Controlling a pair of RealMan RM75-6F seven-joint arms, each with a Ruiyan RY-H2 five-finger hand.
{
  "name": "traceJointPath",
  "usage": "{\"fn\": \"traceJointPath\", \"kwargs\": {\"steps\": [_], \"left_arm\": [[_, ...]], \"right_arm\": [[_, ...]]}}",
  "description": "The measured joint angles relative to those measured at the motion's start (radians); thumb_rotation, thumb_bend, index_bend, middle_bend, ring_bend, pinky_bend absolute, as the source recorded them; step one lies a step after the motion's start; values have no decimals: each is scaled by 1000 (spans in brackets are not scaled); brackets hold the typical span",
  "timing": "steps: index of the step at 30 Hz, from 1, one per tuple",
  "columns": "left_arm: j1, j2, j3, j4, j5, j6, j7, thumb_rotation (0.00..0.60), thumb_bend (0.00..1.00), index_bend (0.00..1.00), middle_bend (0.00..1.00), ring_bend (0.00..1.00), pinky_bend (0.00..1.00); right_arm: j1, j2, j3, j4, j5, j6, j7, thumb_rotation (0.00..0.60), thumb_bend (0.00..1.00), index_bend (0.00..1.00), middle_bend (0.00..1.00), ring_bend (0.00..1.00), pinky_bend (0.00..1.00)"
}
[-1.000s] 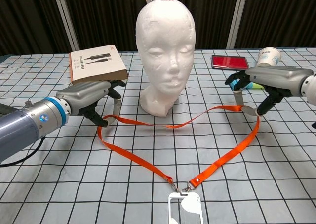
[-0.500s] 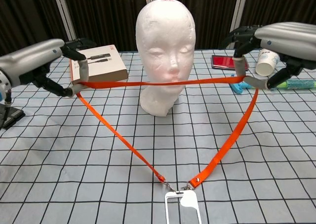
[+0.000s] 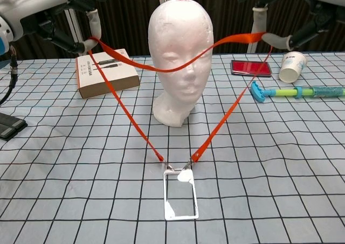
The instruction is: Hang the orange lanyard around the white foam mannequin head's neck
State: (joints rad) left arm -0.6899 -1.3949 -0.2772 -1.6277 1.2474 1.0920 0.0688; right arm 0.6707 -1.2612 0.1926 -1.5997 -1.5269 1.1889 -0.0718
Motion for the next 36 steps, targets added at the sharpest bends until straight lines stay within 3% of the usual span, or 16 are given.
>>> {"fn": "traceJointPath", "kwargs": {"steps": [8, 15, 29, 36], "left_arm": [[-31, 19, -57, -6, -89, -31, 3, 600, 519, 720, 0, 0, 0], [-62, 47, -90, -2, -155, -66, 25, 600, 518, 721, 0, 0, 0], [-190, 54, -153, 57, -388, -154, 155, 600, 519, 709, 0, 0, 0], [-260, 55, -153, 118, -488, -196, 246, 600, 513, 676, 0, 0, 0]], "right_arm": [[15, 26, 95, -52, 120, -10, 2, 600, 535, 752, 150, 0, 0], [26, 72, 128, -49, 184, -54, 58, 600, 535, 751, 153, 0, 0], [103, 30, 200, 89, 436, -213, 101, 600, 533, 747, 157, 0, 0], [168, -28, 223, 211, 532, -285, 86, 600, 529, 743, 156, 0, 0]]}}
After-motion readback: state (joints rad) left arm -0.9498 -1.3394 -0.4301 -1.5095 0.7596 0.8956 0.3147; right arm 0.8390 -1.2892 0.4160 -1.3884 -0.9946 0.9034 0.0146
